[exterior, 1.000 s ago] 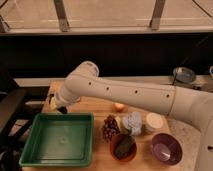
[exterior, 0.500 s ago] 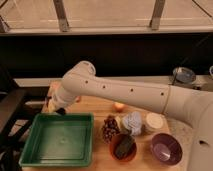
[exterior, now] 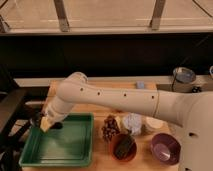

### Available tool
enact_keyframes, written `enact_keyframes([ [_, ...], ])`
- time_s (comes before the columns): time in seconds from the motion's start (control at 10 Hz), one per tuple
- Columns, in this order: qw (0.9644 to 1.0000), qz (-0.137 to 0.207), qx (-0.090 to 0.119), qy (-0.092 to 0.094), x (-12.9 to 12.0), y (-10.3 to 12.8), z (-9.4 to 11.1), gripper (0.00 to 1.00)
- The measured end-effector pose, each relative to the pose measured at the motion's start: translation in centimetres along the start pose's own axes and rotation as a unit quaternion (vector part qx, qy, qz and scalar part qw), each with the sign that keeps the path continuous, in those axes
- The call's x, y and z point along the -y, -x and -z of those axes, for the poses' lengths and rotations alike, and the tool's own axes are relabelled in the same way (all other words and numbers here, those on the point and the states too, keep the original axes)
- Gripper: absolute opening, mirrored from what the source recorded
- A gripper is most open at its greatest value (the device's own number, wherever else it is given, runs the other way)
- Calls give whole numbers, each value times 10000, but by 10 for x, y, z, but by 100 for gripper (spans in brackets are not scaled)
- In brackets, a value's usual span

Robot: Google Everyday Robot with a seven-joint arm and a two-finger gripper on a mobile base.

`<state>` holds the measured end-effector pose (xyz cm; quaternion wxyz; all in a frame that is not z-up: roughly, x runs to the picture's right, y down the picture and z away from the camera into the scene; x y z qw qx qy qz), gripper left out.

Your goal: Place brush in tray

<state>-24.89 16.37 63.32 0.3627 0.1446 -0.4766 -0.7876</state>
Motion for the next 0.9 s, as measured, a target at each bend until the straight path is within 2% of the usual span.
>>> enact_keyframes([
  [0.2, 9998, 17, 165, -105, -3, 11, -13, 55],
  [0.4, 9996, -145, 233, -64, -14, 23, -19, 69],
  [0.7, 9989, -449, 130, 77, -26, 32, -21, 69],
  [0.9, 9988, -461, 125, 92, -27, 32, -21, 69],
])
